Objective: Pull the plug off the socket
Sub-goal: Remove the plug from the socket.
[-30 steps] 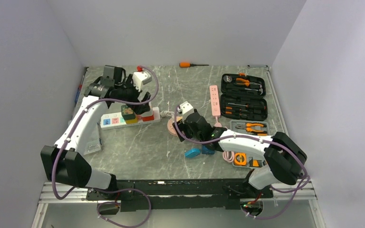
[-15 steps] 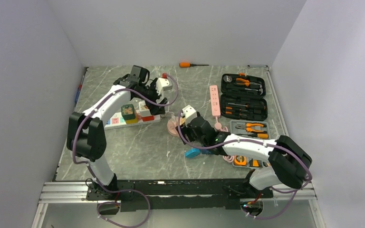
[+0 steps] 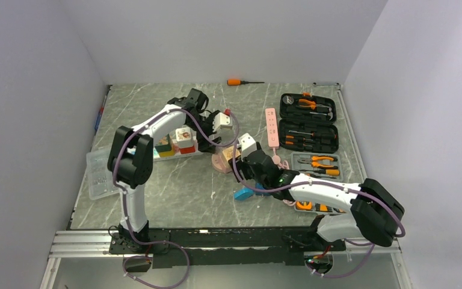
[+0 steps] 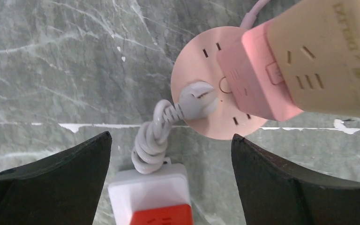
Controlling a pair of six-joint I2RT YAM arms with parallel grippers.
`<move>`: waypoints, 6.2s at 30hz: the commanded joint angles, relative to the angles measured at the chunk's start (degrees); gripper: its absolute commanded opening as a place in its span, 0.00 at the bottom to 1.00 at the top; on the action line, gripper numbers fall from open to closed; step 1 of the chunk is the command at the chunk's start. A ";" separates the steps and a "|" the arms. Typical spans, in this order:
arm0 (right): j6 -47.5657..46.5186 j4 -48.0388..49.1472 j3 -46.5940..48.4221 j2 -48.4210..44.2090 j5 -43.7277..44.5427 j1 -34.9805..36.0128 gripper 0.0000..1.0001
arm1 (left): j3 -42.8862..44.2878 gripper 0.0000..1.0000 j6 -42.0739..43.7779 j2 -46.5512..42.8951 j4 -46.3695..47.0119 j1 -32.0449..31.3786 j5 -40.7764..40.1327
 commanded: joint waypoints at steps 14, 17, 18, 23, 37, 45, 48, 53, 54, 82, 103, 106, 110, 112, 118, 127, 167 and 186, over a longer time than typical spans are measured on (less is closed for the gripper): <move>11.33 -5.26 -3.10 -20.78 -0.70 0.05 0.74 | 12.13 0.84 12.62 11.06 -13.10 -3.44 -0.32; 12.45 -6.46 -3.36 -22.19 -0.73 0.04 0.73 | 10.41 0.77 13.27 10.43 -13.75 -4.02 0.06; 12.64 -6.71 -3.32 -22.45 -0.68 0.09 0.73 | 10.06 0.72 13.33 10.31 -14.18 -4.14 0.20; 13.78 -7.34 -3.27 -22.72 -0.41 0.27 0.72 | 9.36 0.39 12.17 10.01 -15.08 -4.33 -0.48; 22.07 -10.42 -3.01 -23.16 5.36 0.44 0.77 | 4.74 0.00 -3.33 3.62 -12.51 -3.27 3.22; 24.62 -11.19 -0.16 -22.10 7.32 0.44 0.75 | 4.52 0.00 -20.11 0.30 -6.14 1.40 6.17; 26.00 -12.12 2.22 -20.80 8.18 0.61 0.74 | 3.38 0.00 -25.54 -1.82 -0.99 2.98 6.83; 27.10 -14.13 7.46 -18.14 9.68 1.44 0.74 | 3.38 0.00 -30.36 -2.14 2.36 4.36 4.78; 27.25 -14.55 8.50 -17.42 9.85 1.75 0.74 | 3.32 0.00 -31.02 -1.78 2.56 4.43 3.46; 30.97 -19.77 11.05 -2.06 11.91 4.53 0.84 | -10.39 0.31 -18.83 -1.79 -1.86 0.05 2.04; 33.06 -20.95 6.58 -9.06 15.32 4.11 0.85 | -8.93 0.99 -3.64 -0.01 -5.26 -2.12 -7.42; 33.58 -20.76 5.75 -10.02 15.43 4.05 0.84 | -10.96 0.99 0.79 -1.18 -3.51 -2.08 -10.47; 33.89 -20.42 5.34 -10.07 15.34 4.05 0.84 | -9.55 0.93 0.69 -0.95 -1.80 -2.14 -11.51; 34.06 -20.26 5.28 -9.96 15.34 4.09 0.83 | -8.98 0.86 -0.11 -0.87 -0.75 -2.33 -10.77; 34.89 -21.06 4.69 -10.83 15.97 4.02 0.81 | -11.43 0.60 -1.53 -0.97 2.96 -3.80 -11.79; 36.96 -20.26 2.52 -14.43 15.55 4.13 0.81 | -10.86 0.00 -6.90 -0.92 -1.21 -4.74 -10.38; 47.98 2.34 8.85 0.72 -15.59 1.70 0.91 | 5.84 0.00 -49.76 1.42 0.52 13.89 25.02; 68.90 46.88 5.67 28.62 -22.94 -6.34 0.95 | 7.20 0.00 -56.88 5.59 1.41 18.14 40.71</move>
